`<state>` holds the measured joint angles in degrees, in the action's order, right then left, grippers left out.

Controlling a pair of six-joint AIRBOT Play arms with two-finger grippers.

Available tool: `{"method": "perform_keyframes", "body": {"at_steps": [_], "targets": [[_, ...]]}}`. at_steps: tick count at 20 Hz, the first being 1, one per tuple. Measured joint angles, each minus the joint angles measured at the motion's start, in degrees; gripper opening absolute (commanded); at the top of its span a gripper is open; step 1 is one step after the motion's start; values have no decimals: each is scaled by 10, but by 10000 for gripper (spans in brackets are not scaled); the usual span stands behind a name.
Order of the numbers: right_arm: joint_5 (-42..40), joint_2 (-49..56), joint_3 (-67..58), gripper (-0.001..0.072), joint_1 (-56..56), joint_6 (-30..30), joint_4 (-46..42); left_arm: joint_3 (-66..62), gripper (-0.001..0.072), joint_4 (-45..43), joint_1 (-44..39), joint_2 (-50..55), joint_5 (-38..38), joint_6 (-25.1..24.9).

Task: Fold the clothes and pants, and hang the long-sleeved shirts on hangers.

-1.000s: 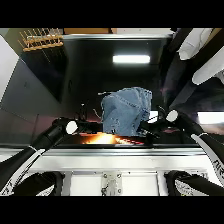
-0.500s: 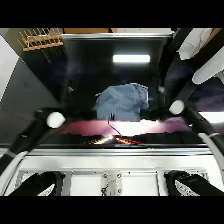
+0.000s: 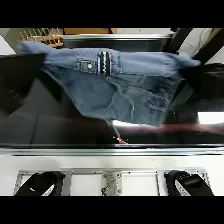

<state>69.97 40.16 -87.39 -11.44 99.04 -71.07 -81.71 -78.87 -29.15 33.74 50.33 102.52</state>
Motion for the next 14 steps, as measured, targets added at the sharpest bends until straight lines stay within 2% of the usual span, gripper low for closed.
{"method": "perform_keyframes", "body": {"at_steps": [4,8,11,14], "targets": [[81,-29,-11,42,0,78,-3,-1,16,-7,-51,-23,3,16],[152,0,36,42,0,123,-17,38,16,-22,-39,28,16,28],[160,63,91,42,0,114,-16,69,16,-16,21,120,14,31],[107,169,113,42,1,71,-24,54,16,35,85,250,-10,10]]}}
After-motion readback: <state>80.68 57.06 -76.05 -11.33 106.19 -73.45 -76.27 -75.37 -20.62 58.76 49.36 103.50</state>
